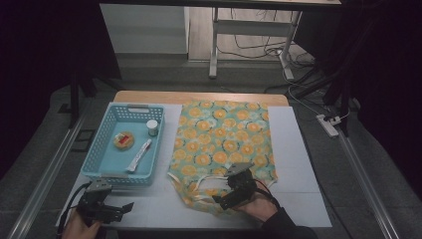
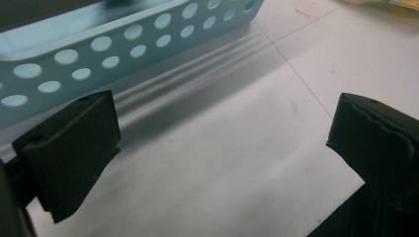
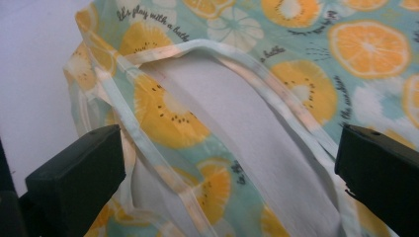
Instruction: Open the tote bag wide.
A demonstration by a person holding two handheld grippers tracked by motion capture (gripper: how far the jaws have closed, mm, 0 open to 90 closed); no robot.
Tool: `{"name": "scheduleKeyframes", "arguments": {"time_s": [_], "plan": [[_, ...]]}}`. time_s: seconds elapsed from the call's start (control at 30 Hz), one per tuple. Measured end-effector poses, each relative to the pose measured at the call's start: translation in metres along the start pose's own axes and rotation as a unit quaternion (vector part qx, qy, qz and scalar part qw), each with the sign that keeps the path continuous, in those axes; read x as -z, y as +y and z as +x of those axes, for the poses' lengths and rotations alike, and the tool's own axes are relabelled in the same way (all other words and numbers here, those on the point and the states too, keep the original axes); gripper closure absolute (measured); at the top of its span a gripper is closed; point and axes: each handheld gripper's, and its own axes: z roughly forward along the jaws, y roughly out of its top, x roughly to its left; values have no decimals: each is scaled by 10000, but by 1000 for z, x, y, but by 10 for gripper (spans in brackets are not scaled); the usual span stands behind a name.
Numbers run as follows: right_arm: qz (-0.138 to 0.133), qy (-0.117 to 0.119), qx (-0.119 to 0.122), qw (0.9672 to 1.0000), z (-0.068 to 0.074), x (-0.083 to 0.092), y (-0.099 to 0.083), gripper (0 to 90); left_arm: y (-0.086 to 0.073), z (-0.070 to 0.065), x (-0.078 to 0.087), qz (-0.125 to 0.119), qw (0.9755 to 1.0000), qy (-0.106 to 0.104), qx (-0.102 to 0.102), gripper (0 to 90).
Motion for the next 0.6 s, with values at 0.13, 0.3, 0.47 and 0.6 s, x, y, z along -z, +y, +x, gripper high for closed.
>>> {"name": "scheduleKeyframes", "arguments": {"time_s": [0.13,0.3,0.47,0.6], "plan": [[136,-23,132,9998,1,-10,-1,0,0,0,0,2,10000,1,-4,0],[280,24,284,9992,1,-18,-3,56,0,0,0,8,10000,3,-12,0],[306,105,627,9975,8,-14,-4,304,0,0,0,14,10000,2,-17,0],[343,191,676,9969,9,-9,-3,562,0,0,0,13,10000,5,-18,0]]}}
